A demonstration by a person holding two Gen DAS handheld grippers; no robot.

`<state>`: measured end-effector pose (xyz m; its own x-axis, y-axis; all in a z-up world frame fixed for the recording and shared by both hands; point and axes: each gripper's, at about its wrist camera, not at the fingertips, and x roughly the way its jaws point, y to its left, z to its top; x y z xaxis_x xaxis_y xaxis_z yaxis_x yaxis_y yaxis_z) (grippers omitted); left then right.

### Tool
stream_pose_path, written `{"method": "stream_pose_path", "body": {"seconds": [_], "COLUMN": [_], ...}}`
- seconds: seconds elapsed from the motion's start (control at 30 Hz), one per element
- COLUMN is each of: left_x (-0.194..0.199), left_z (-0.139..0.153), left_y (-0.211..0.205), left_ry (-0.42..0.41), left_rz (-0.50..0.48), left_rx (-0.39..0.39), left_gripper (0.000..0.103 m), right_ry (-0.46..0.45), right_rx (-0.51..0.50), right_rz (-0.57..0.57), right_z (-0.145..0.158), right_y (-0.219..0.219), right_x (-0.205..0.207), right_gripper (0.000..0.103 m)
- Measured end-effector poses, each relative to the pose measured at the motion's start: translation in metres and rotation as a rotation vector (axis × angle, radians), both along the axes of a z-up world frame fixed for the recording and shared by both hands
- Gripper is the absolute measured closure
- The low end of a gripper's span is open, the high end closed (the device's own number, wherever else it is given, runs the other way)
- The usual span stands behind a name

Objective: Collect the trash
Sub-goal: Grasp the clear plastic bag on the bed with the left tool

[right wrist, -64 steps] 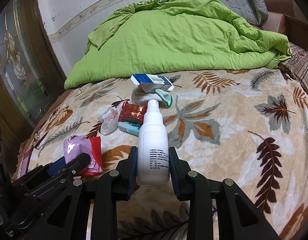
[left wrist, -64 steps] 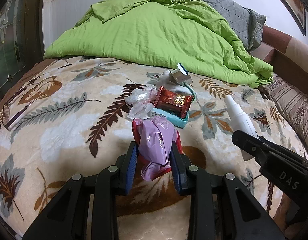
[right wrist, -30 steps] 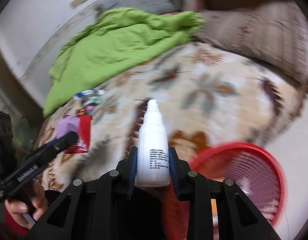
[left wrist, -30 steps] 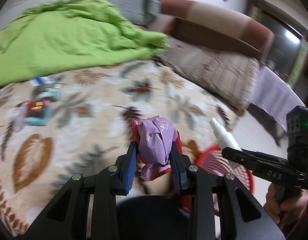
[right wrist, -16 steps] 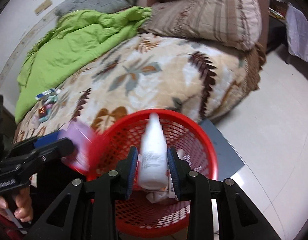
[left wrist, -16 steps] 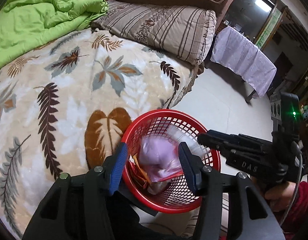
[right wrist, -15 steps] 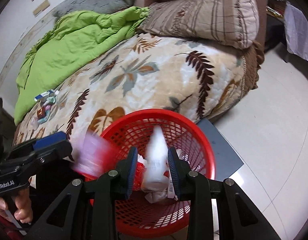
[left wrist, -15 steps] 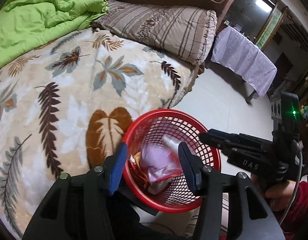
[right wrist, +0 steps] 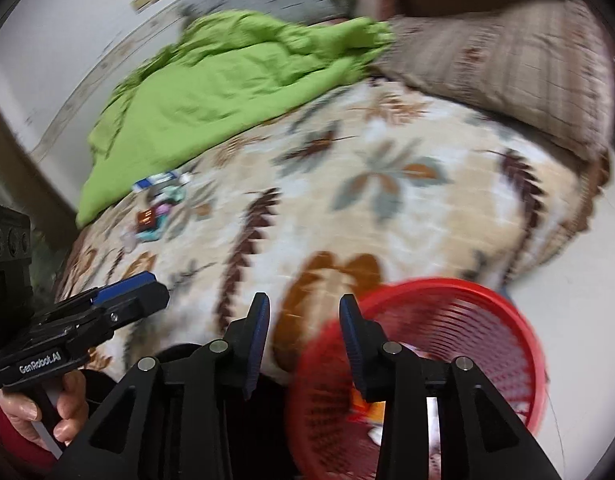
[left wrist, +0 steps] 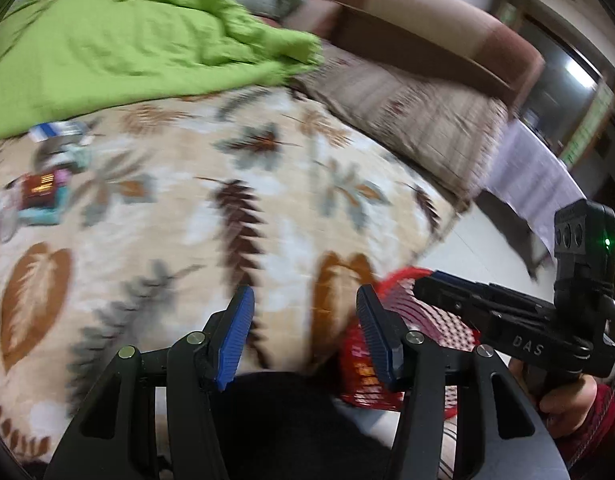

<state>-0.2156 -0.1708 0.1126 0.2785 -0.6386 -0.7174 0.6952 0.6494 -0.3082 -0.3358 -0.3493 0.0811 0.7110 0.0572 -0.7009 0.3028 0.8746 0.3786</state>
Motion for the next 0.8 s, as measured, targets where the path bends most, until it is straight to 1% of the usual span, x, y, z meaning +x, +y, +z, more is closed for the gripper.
{"method": "stream_pose_path", "body": {"seconds": [0.17,0.3,0.43,0.5,0.57,0.7,0.8], "left_x": [0.046,0.093,0.147,0.176,0.207,0.257,0.279], "left_z": [0.003,0.005,-0.002,-0.009,-0.022,-0.051,-0.068], "left_y": [0.058,0.112,0.154,0.165,0.173,0.181,0.182], "left_ry": [-0.012,-0.032,-0.062,-0.049,-0.009,0.088,0.128], "left_rz": [0.173,0.343,0.487,0.535,0.566,0.594,0.623], "left_rx": [-0.001,0.008,0.071,0.094,0.107,0.069,0.056], "left_gripper": [0.048,0.044,0.043,0.043,0.043,0.043,0.043], "right_ry": [-0.004,-0.025,-0.029,-0.027,-0.024,-0.013,0.001], "right_rx": [-0.004,-0.029,-0.036,-0.038,-0.039,-0.035,-0.036], "right_rz": [0.105,0.183,0.241,0.262,0.276,0.296,0.306], "right_z": [0.004,0.012,0.015,0.015,0.015,0.011,0.005], "right_y": [0.034,0.06,0.077,0.082,0.086,0.091,0.092], "right_x": [0.043,0.07,0.093,0.104,0.113,0.128,0.137], "right_gripper": [0.062,0.061,0.06,0.059,0.059,0.059,0.059]}}
